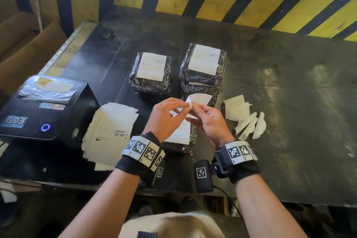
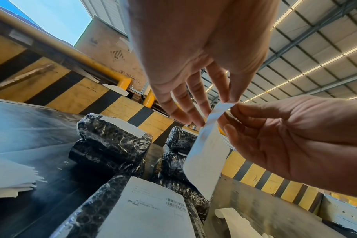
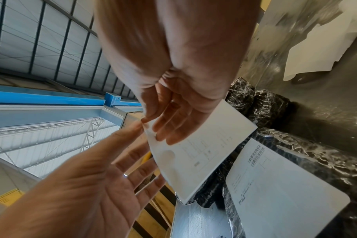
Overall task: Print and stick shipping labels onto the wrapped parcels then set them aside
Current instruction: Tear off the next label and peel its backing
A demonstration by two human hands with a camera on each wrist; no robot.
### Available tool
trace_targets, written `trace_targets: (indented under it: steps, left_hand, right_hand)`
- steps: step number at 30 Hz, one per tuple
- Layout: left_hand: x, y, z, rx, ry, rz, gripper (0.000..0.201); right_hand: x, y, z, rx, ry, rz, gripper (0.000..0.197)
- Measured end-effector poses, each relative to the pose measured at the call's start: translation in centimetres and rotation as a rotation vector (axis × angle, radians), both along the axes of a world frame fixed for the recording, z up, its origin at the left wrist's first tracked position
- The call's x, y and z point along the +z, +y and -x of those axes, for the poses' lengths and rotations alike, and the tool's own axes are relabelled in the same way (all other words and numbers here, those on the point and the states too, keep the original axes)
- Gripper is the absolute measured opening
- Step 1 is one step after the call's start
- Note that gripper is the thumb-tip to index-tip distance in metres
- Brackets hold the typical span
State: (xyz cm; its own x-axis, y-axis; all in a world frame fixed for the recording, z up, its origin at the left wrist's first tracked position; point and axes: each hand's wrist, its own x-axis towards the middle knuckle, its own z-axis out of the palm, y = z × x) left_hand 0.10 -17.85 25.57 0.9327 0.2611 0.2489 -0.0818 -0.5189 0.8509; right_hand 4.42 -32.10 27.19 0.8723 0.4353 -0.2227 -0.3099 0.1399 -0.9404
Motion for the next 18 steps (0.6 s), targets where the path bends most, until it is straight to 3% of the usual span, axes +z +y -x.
trace_targets:
  steps: [18]
  left_hand:
    - [0.36,0.79,-0.21,0.000,0.035,0.016,0.024]
  right_hand:
    - [0.52,0.19,0.08,0.018,-0.060,0.133,0.017]
